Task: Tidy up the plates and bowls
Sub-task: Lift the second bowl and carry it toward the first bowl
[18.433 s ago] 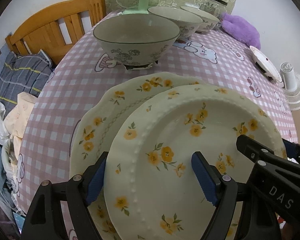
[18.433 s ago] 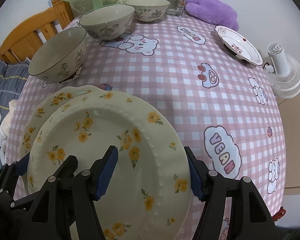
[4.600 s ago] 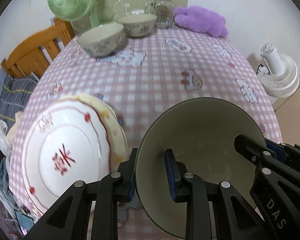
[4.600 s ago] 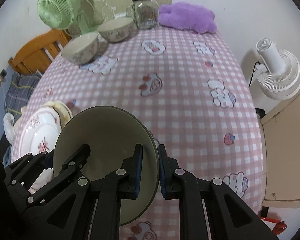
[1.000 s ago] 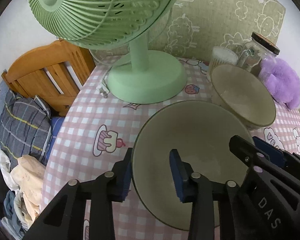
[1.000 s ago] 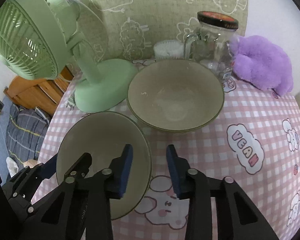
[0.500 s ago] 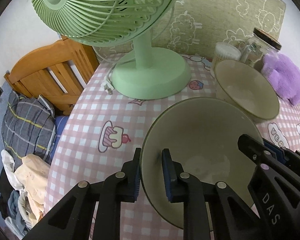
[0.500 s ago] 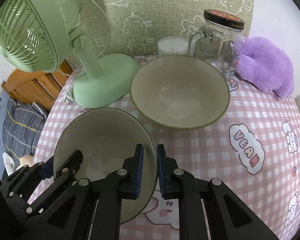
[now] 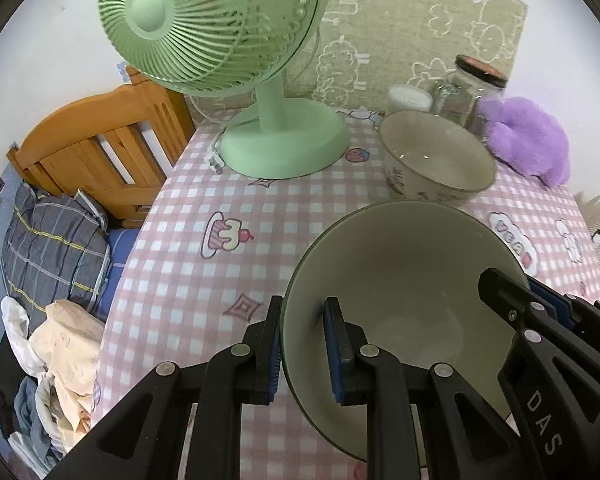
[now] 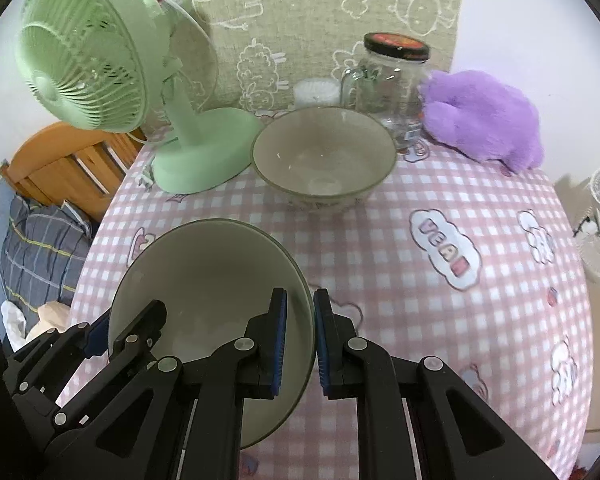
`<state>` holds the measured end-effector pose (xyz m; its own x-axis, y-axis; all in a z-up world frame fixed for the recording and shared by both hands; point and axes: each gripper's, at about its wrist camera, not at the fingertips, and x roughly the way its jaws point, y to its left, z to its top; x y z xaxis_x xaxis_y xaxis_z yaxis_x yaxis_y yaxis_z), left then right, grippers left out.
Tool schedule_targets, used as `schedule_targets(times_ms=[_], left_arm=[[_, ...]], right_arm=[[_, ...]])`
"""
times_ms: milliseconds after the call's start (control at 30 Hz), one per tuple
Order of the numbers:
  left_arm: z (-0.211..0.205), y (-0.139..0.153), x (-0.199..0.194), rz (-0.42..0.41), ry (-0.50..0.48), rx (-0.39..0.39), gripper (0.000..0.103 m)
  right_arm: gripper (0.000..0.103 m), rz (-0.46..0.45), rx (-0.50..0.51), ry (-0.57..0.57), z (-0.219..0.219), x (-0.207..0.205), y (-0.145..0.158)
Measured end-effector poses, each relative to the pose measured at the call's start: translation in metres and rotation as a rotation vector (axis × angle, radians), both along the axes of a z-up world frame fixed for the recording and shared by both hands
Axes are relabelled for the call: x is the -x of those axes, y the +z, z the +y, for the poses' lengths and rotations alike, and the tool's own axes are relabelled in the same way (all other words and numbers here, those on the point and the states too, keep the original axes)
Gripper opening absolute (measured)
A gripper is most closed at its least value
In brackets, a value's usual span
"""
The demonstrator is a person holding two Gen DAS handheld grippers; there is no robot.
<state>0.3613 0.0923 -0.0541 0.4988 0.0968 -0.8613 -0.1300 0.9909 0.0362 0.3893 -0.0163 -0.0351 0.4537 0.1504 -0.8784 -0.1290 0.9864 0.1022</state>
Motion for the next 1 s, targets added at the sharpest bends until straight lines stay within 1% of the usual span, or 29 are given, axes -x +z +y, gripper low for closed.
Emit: schedule_targets(times_ms=[300,500,700,1000], left_arm=[[0.0,0.026,0.05,-0.039,-0.03,0.024,0.017],[-0.007,0.042,0.087,-0.067,-0.084,0.042,0.017],[-0.022,0.054,0.121,-0.079,-0.16,0.07,0.017],[-0.058,0.062,0.161,-0.089,-0.249,0.078,0.017]], right_arm=[[0.017,-0.044,0.023,-0.023,-0.003,0.052,0.034],[0.017,-0.071,0.037,-0.062,-0.009,0.097,0.056],[0.017,-0.095,0.056,-0.133,-0.023,0.138,0.072],[0.017,-0.11,0.104,-0.216,-0.055,0.192,0.089]])
